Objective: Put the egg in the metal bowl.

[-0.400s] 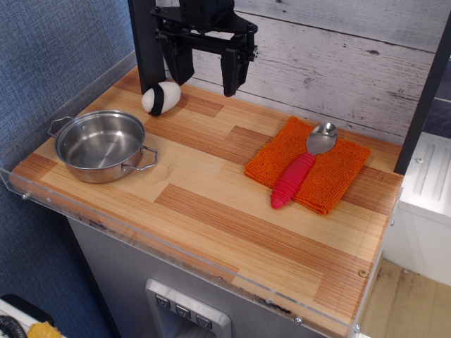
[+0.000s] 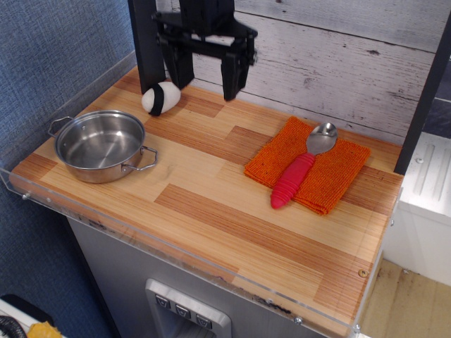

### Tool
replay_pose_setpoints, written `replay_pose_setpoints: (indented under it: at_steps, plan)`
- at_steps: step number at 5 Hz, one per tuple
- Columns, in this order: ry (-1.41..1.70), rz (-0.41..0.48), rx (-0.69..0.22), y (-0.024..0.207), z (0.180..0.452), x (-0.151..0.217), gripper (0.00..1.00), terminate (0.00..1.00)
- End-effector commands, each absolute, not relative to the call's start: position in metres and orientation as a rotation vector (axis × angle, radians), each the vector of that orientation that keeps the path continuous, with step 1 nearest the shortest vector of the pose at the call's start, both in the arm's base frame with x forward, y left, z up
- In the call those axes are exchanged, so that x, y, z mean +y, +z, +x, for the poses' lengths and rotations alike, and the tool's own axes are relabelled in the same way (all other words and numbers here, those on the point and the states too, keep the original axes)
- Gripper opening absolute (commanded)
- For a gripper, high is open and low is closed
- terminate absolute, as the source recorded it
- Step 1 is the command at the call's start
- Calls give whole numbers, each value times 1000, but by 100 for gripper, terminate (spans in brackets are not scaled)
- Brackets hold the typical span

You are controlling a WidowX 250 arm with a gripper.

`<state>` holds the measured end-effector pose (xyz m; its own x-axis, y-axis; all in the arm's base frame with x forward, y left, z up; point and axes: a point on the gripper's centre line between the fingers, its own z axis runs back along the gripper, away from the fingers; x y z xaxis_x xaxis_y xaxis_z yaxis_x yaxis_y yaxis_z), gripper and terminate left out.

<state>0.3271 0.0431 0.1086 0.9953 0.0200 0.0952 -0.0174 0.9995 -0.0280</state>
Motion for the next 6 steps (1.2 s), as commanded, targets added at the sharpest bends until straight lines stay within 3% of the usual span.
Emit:
replay_pose_setpoints:
  at_steps: [1,3,6]
  plan:
    - [84,11,-204,126,355,103,100,0]
    - [117,56,-214,114,371,146,100,0]
    - [75,168,-175,77,381,172,100,0]
